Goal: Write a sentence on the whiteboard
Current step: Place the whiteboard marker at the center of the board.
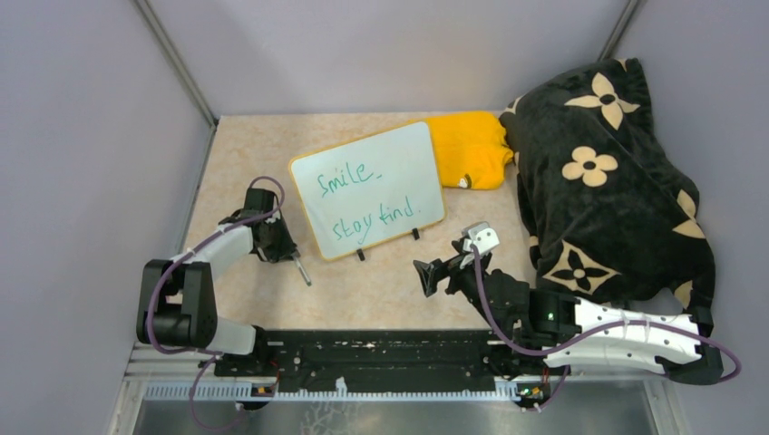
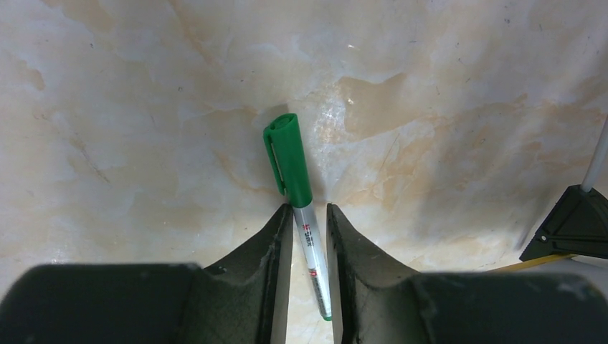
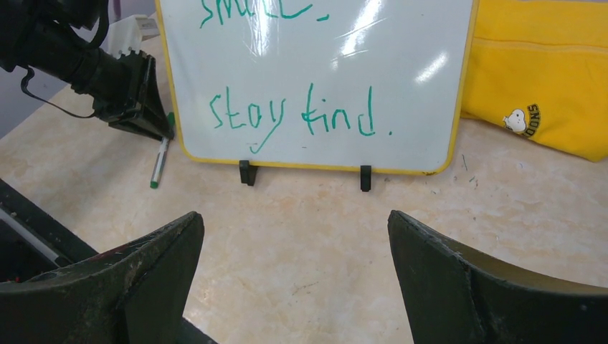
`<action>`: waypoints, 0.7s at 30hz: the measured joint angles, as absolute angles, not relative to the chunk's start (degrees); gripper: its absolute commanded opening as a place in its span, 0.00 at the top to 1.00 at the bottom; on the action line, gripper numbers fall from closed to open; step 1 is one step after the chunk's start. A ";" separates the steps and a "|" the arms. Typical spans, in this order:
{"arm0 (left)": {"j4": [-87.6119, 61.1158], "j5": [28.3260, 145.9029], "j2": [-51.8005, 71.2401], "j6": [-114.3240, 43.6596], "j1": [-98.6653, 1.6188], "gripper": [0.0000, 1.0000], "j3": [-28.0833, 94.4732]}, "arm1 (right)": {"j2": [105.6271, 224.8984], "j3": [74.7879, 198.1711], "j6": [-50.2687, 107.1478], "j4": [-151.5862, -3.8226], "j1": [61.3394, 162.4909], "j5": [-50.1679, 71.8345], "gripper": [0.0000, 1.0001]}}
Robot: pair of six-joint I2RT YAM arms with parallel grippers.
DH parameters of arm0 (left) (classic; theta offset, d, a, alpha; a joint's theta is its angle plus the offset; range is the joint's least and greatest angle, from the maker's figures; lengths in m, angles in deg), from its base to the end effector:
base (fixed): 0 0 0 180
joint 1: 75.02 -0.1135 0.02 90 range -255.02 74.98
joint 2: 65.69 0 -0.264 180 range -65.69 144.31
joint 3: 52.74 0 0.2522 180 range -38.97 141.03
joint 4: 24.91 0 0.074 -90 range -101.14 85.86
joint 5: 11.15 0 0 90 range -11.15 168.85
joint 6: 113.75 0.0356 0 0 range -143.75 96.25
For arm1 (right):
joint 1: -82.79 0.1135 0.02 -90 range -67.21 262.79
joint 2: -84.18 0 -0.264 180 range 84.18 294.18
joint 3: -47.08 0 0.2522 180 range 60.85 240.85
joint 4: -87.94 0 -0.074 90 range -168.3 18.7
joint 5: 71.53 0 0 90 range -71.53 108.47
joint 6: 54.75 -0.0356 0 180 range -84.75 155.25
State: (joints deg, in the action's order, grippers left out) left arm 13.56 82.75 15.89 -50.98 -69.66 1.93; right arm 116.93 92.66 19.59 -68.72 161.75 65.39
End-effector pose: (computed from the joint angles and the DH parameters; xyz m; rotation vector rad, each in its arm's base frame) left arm 0.2505 -0.0259 0.1609 -0.4992 2.6907 -0.2570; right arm 0.0524 0.1330 0.2944 -0.3524 1.6859 0.5135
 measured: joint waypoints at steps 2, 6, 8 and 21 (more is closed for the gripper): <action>13.59 82.84 15.81 -50.98 -69.66 0.76 1.80 | 116.93 92.66 19.57 -68.74 161.75 65.39 0.04; 13.59 83.28 15.74 -50.95 -69.59 0.84 1.60 | 116.93 92.66 19.55 -68.61 161.75 65.39 0.04; 13.52 83.63 15.72 -50.91 -69.46 0.86 1.58 | 116.93 92.66 19.48 -68.52 161.75 65.39 0.04; 12.60 86.23 15.74 -50.98 -67.97 0.89 1.41 | 116.93 92.66 18.94 -68.37 161.75 65.39 0.04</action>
State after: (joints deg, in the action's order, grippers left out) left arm 12.60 86.23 15.74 -50.98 -67.97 1.41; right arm 116.93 92.66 18.94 -68.37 161.75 65.39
